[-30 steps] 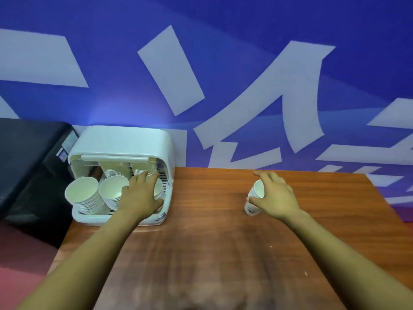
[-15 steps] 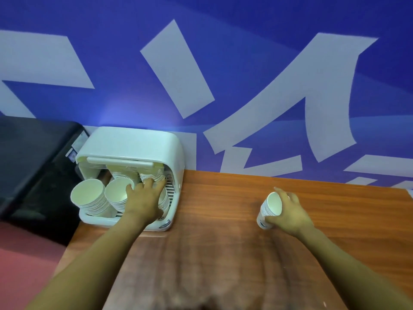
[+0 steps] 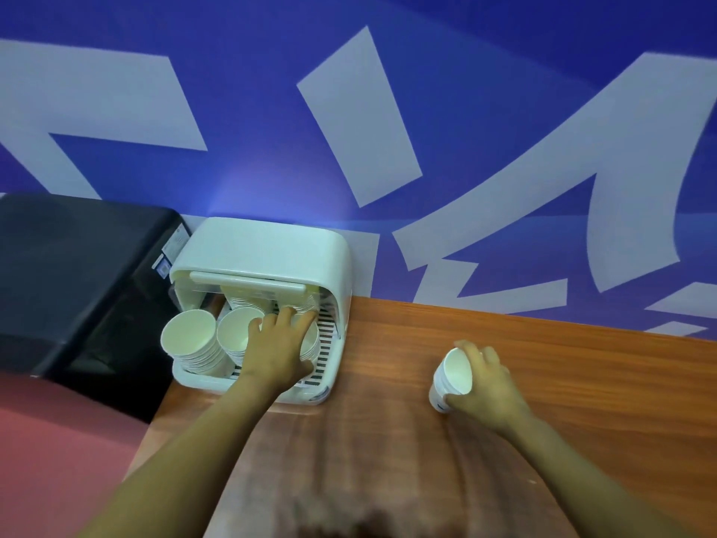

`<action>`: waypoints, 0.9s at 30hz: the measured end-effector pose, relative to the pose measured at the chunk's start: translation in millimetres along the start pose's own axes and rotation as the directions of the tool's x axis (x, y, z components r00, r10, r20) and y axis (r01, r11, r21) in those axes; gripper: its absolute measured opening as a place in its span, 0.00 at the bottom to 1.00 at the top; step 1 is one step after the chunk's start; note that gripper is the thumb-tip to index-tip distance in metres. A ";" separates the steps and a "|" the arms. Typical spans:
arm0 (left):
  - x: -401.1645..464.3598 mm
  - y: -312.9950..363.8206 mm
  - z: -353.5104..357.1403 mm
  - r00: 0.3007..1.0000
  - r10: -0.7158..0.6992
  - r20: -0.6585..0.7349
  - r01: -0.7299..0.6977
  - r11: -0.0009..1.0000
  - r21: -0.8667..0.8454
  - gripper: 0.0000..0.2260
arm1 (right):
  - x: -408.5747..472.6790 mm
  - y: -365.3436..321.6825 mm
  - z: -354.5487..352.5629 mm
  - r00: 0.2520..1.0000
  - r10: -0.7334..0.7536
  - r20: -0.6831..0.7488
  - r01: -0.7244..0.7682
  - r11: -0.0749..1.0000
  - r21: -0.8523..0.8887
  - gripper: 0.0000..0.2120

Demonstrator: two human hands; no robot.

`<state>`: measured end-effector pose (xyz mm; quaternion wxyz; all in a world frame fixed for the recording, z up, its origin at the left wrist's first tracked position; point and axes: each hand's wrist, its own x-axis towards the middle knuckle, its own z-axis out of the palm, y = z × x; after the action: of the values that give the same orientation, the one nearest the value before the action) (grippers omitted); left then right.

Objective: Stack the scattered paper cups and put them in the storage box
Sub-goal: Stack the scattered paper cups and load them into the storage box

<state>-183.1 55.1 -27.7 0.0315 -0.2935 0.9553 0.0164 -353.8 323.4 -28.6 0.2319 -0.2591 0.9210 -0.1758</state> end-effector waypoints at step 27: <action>-7.7 -35.1 -3.2 0.986 0.089 -0.139 -0.103 0.989 -0.101 0.35 | -25.9 -102.5 28.8 0.980 -0.194 -0.034 0.197 0.962 0.190 0.38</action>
<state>-157.2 30.3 -24.4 -0.0496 -0.2488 0.9660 0.0499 -278.7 249.6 1.7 0.2306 -0.3236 0.8713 -0.2881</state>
